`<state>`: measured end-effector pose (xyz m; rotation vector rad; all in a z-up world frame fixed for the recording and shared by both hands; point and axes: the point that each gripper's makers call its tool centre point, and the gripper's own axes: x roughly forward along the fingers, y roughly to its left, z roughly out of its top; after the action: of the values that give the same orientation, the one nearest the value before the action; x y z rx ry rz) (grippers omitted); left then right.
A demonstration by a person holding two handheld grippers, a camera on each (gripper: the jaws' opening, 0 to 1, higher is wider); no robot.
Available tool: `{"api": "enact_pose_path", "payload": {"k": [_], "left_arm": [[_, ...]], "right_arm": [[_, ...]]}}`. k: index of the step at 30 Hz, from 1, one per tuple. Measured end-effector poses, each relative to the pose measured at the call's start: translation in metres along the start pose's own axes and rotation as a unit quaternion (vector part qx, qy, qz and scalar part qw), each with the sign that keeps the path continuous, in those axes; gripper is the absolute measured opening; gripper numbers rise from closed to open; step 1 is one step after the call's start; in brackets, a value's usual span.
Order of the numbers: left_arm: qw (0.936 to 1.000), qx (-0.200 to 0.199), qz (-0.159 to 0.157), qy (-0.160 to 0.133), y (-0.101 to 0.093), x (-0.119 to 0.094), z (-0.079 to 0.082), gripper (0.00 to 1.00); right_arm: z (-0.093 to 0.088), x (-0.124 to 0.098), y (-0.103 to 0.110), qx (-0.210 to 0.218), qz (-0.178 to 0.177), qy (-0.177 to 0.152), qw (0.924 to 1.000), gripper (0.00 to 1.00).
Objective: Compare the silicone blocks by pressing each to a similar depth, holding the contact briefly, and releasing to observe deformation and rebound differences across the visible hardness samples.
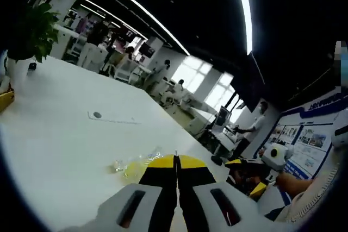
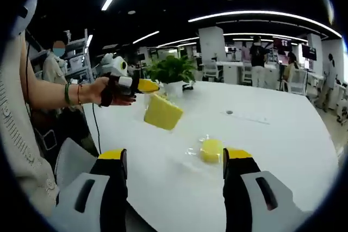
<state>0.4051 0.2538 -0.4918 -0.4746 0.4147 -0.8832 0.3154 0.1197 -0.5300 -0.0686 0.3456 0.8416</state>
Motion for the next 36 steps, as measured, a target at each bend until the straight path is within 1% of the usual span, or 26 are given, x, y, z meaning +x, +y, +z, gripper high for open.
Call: {"api": "enact_pose_path", "payload": {"k": [1, 2, 3, 5, 6, 7, 8, 9, 11, 14, 15, 17, 19, 20, 21, 23, 24, 26, 27, 28, 30, 32, 35, 36], "left_arm": [[1.0000, 0.005, -0.002, 0.005, -0.004, -0.001, 0.001, 0.00], [0.9997, 0.022, -0.005, 0.011, -0.009, -0.002, 0.003, 0.00], [0.9995, 0.026, -0.007, 0.015, -0.013, -0.002, 0.003, 0.00], [0.9987, 0.041, -0.019, 0.025, -0.024, -0.002, 0.004, 0.00], [0.9982, 0.044, -0.024, 0.032, -0.028, -0.002, 0.002, 0.00], [0.9976, 0.047, -0.034, 0.039, -0.035, -0.002, 0.000, 0.00], [0.9972, 0.049, -0.036, 0.045, -0.038, -0.001, -0.001, 0.00], [0.9958, 0.060, -0.044, 0.053, -0.043, 0.000, -0.004, 0.00], [0.9949, 0.059, -0.058, 0.057, -0.053, 0.002, -0.005, 0.00], [0.9925, 0.073, -0.071, 0.068, -0.065, 0.006, -0.008, 0.00], [0.9908, 0.078, -0.080, 0.076, -0.071, 0.008, -0.010, 0.00], [0.9892, 0.083, -0.089, 0.082, -0.076, 0.010, -0.012, 0.00], [0.9869, 0.090, -0.100, 0.090, -0.084, 0.012, -0.014, 0.00], [0.9861, 0.091, -0.105, 0.092, -0.087, 0.013, -0.015, 0.00], [0.9855, 0.090, -0.109, 0.094, -0.089, 0.013, -0.016, 0.00], [0.9845, 0.079, -0.124, 0.097, -0.095, 0.014, -0.018, 0.00], [0.9835, 0.074, -0.130, 0.101, -0.098, 0.014, -0.021, 0.00], [0.9825, 0.074, -0.135, 0.105, -0.100, 0.014, -0.023, 0.00], [0.9814, 0.074, -0.141, 0.108, -0.103, 0.013, -0.024, 0.00], [0.9799, 0.077, -0.147, 0.110, -0.106, 0.012, -0.025, 0.00], [0.9772, 0.083, -0.157, 0.116, -0.112, 0.011, -0.027, 0.00], [0.9746, 0.088, -0.167, 0.121, -0.116, 0.009, -0.027, 0.00], [0.9723, 0.091, -0.174, 0.127, -0.118, 0.008, -0.028, 0.00], [0.9705, 0.094, -0.179, 0.131, -0.120, 0.007, -0.029, 0.00]], "right_arm": [[0.003, 0.001, -0.001, -0.006, 0.001, -0.001, 1.0000, 0.64], [0.011, 0.003, 0.001, -0.019, 0.013, -0.008, 0.9997, 0.64], [0.015, 0.004, 0.001, -0.020, 0.016, -0.011, 0.9996, 0.65], [0.027, 0.007, 0.001, -0.031, 0.027, -0.016, 0.9990, 0.67], [0.033, 0.009, 0.001, -0.044, 0.035, -0.018, 0.9983, 0.69], [0.036, 0.011, 0.001, -0.051, 0.039, -0.016, 0.9978, 0.71], [0.038, 0.012, 0.001, -0.057, 0.042, -0.011, 0.9974, 0.73], [0.041, 0.015, 0.000, -0.066, 0.048, -0.004, 0.9966, 0.75], [0.048, 0.021, 0.003, -0.083, 0.064, 0.003, 0.9945, 0.80], [0.053, 0.031, 0.007, -0.129, 0.086, 0.015, 0.9878, 0.80], [0.052, 0.036, 0.010, -0.145, 0.099, 0.025, 0.9842, 0.79], [0.048, 0.043, 0.014, -0.149, 0.114, 0.043, 0.9813, 0.80], [0.046, 0.052, 0.019, -0.163, 0.126, 0.046, 0.9775, 0.80], [0.041, 0.054, 0.019, -0.163, 0.130, 0.065, 0.9758, 0.77], [0.037, 0.056, 0.019, -0.166, 0.133, 0.075, 0.9742, 0.74], [0.038, 0.063, 0.025, -0.172, 0.148, 0.065, 0.9719, 0.71], [0.037, 0.065, 0.026, -0.170, 0.152, 0.069, 0.9713, 0.70], [0.034, 0.070, 0.030, -0.166, 0.165, 0.075, 0.9694, 0.68], [0.030, 0.072, 0.033, -0.166, 0.177, 0.080, 0.9667, 0.68], [0.027, 0.073, 0.035, -0.169, 0.183, 0.089, 0.9644, 0.67], [0.022, 0.076, 0.039, -0.177, 0.194, 0.096, 0.9601, 0.66], [0.018, 0.078, 0.043, -0.176, 0.207, 0.102, 0.9569, 0.65], [0.011, 0.081, 0.046, -0.184, 0.217, 0.114, 0.9519, 0.60], [0.011, 0.081, 0.047, -0.184, 0.221, 0.114, 0.9511, 0.58]]}}
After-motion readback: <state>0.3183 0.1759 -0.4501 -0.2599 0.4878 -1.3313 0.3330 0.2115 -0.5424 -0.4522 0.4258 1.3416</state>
